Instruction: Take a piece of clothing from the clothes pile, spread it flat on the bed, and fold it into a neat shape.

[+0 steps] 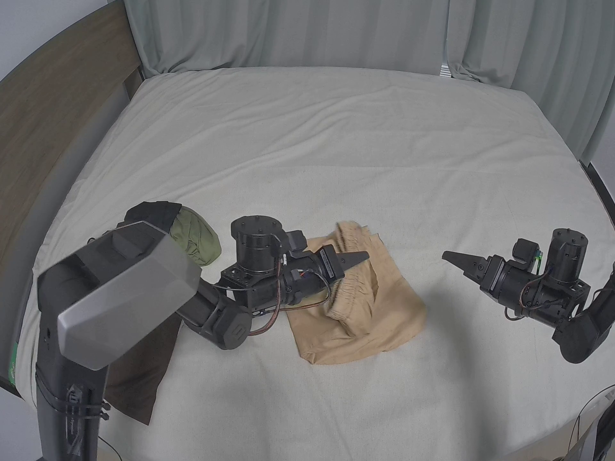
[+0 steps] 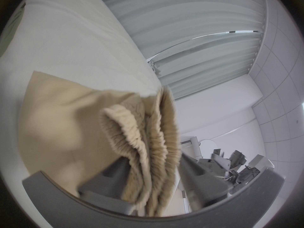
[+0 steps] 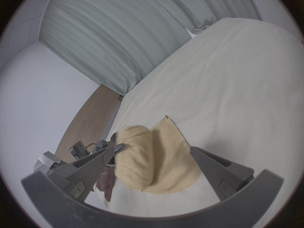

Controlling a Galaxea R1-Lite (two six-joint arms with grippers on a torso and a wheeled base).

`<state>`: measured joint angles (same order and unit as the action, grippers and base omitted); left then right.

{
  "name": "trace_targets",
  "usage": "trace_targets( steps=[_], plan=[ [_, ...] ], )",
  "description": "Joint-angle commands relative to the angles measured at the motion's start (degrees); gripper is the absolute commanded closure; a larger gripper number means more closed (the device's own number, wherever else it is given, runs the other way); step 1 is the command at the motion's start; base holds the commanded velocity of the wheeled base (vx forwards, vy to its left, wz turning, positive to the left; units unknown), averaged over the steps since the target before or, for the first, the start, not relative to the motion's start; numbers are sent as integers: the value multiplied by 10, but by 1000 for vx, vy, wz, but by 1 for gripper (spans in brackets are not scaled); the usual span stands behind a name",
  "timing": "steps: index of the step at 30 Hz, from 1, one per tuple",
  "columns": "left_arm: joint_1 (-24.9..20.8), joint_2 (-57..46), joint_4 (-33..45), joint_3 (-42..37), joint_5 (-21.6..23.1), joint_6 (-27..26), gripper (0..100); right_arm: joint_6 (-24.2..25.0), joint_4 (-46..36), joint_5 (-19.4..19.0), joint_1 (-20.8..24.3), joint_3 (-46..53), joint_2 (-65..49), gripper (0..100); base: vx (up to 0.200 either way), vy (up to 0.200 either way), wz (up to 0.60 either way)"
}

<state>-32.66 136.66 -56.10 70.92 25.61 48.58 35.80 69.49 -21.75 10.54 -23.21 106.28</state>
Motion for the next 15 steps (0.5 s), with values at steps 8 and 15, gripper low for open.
trace_targets(
  steps=[8,15],
  plan=[
    [-3,19,27,-3,-45,-10,0,-2,-1,2,13,1,19,0,0,0,0],
    [38,-118,24,-132,-46,-56,0,-3,-1,6,23,-1,100,0,0,0,0]
  ],
)
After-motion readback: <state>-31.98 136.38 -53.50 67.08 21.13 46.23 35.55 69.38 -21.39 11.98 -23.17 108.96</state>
